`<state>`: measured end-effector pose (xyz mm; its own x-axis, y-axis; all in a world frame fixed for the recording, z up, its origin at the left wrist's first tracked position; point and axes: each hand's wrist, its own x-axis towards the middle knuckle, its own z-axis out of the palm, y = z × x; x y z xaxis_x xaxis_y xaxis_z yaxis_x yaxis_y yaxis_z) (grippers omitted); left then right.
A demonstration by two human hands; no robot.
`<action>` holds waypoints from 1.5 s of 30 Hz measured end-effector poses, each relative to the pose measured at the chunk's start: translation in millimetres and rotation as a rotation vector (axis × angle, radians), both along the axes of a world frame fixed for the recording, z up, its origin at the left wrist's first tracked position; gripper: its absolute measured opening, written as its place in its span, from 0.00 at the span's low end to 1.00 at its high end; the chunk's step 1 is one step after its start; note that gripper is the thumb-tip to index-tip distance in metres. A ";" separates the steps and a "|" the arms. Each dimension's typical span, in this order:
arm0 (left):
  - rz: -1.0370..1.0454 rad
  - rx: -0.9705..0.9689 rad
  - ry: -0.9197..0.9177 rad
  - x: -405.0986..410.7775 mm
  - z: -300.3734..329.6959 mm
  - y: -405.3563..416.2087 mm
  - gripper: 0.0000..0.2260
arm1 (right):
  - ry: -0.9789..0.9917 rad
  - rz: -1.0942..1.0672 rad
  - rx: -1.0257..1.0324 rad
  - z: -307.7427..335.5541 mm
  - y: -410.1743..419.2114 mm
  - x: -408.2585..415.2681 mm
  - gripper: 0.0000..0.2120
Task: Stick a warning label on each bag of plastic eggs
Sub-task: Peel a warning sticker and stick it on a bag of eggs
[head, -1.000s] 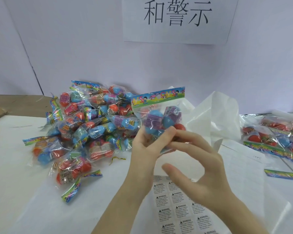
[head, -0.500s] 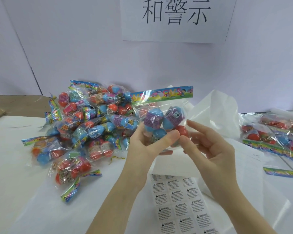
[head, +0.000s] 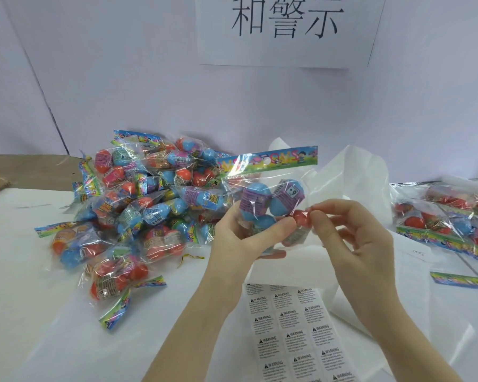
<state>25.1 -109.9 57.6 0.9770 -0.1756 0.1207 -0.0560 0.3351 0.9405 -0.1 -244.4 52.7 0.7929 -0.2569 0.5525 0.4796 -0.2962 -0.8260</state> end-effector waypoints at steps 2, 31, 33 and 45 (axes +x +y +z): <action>0.007 0.012 -0.006 -0.6 0.3 -0.7 0.21 | 0.007 -0.024 -0.066 -0.6 0.1 1.2 0.07; -0.241 -0.198 0.111 -1.1 1.3 -0.8 0.12 | -0.084 -0.236 0.057 4.4 -3.8 2.6 0.07; -0.217 -0.222 0.147 -1.1 1.3 -3.4 0.16 | -0.249 -0.340 -0.258 2.8 -0.1 0.2 0.06; -0.158 -0.368 0.229 -6.2 1.4 -10.8 0.32 | -0.494 -0.412 -0.693 -15.2 9.5 2.0 0.08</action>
